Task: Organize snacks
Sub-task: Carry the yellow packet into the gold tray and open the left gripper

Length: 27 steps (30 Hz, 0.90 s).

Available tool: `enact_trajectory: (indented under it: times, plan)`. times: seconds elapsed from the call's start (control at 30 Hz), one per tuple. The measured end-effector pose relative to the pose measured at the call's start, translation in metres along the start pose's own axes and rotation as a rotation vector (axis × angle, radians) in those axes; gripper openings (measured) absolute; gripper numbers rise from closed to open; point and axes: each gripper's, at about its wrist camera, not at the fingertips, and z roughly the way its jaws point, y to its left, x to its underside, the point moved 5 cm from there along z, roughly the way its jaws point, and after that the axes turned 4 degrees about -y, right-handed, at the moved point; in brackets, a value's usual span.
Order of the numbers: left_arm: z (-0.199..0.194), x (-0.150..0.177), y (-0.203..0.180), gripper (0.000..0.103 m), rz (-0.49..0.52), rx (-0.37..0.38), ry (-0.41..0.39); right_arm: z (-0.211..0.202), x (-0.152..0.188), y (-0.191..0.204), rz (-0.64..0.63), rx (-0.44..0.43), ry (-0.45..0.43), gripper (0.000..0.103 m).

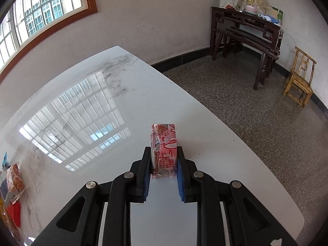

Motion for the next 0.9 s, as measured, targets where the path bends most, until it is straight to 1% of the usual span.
enact_trajectory:
  times: [0.27,0.6,0.9]
  plan:
    - [0.014,-0.002,0.006,0.053,0.081,-0.044,-0.01,0.0,0.0,0.002,-0.005,0.0,0.003,0.02]
    - [0.027,0.002,0.014,0.053,0.087,-0.057,0.017,0.001,0.001,0.004,-0.029,0.022,0.005,0.021]
    - [0.035,0.006,0.014,0.054,0.102,-0.065,0.041,0.001,0.002,0.005,-0.032,0.024,0.006,0.021]
